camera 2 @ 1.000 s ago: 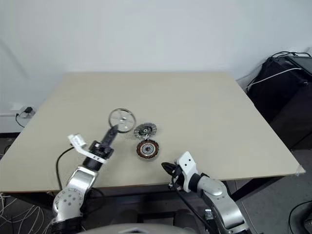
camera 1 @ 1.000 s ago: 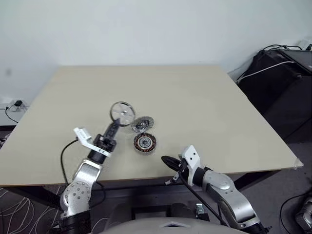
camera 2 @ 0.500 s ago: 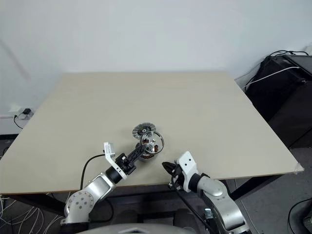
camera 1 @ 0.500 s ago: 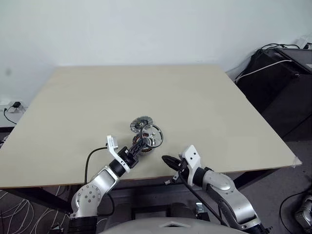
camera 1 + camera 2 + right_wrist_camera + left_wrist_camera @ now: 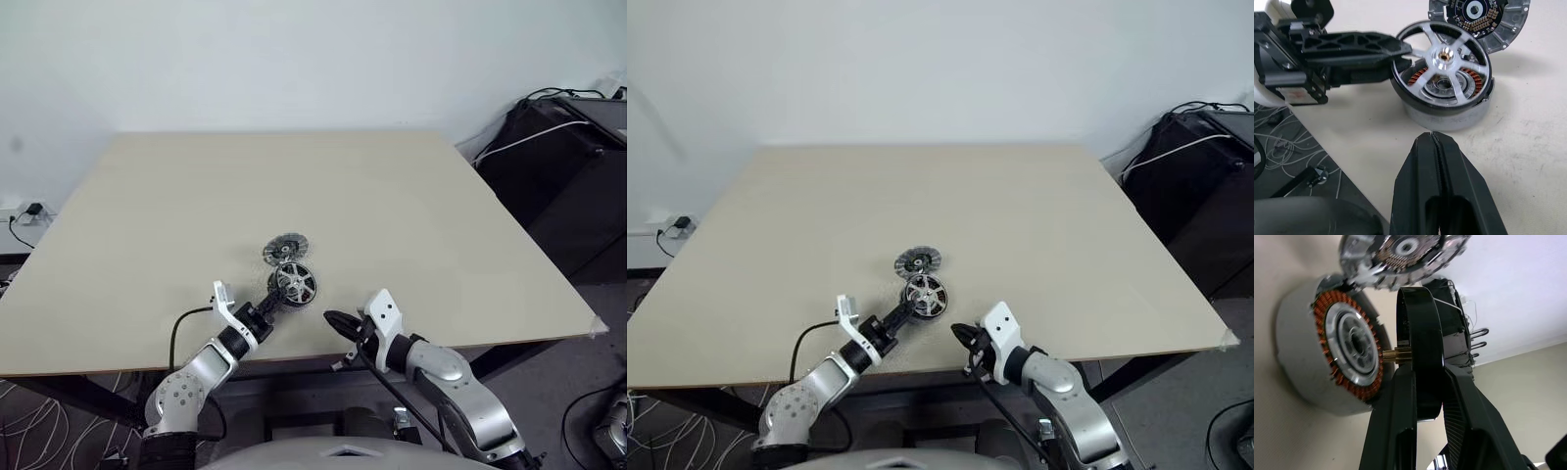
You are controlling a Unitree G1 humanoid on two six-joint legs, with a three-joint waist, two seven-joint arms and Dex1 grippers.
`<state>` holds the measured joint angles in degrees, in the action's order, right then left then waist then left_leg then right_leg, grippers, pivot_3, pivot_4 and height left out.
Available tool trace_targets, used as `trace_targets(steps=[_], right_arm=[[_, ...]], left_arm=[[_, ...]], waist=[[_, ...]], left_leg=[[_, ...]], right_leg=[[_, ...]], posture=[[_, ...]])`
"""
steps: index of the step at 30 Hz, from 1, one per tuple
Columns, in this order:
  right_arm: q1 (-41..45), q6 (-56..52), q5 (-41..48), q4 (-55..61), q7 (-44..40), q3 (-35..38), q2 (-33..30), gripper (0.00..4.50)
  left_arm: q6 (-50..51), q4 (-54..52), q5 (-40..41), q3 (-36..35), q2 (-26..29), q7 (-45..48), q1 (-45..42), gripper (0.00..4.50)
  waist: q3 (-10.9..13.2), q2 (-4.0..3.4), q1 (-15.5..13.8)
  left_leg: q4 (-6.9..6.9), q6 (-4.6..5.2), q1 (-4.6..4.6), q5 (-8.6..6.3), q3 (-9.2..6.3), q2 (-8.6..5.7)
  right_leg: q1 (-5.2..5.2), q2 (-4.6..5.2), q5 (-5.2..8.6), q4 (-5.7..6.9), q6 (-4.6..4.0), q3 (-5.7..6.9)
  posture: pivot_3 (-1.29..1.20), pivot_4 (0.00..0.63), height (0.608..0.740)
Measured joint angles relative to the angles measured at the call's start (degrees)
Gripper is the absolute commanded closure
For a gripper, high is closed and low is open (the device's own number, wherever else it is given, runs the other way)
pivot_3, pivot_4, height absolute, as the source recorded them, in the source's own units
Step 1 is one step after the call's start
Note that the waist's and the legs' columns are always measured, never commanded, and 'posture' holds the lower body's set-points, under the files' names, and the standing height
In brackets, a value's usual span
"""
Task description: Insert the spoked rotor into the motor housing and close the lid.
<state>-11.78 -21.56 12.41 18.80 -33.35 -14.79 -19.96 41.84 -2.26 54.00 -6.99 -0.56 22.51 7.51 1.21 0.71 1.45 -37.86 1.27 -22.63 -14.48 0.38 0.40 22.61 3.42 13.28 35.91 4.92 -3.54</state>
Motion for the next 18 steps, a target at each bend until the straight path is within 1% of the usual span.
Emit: trace_targets(steps=[8, 18], right_arm=[[0.0, -0.2, 0.0, 0.5, 0.1, 0.0, 0.0, 4.5], [0.0, -0.3, 0.0, 0.9, 0.1, 0.0, -0.1, 4.5]], left_arm=[[-1.1, 2.9, -1.8, -0.3, -1.7, 0.3, -2.6, 3.82], [-2.1, 4.1, -2.4, -1.6, -1.6, 0.5, -4.2, 3.82]], waist=[[0.0, 0.05, -0.1], [0.1, 0.07, -0.1]], left_leg=[[0.0, 0.0, -0.01, 0.0, 0.0, -0.01], [0.01, 0.0, -0.02, 0.0, 0.0, 0.0]], right_leg=[[0.0, 0.0, 0.0, -0.01, 0.0, 0.01], [0.01, 0.0, 0.0, -0.01, 0.0, 0.01]], posture=[[0.0, 0.0, 0.74], [0.0, 0.0, 0.74]])
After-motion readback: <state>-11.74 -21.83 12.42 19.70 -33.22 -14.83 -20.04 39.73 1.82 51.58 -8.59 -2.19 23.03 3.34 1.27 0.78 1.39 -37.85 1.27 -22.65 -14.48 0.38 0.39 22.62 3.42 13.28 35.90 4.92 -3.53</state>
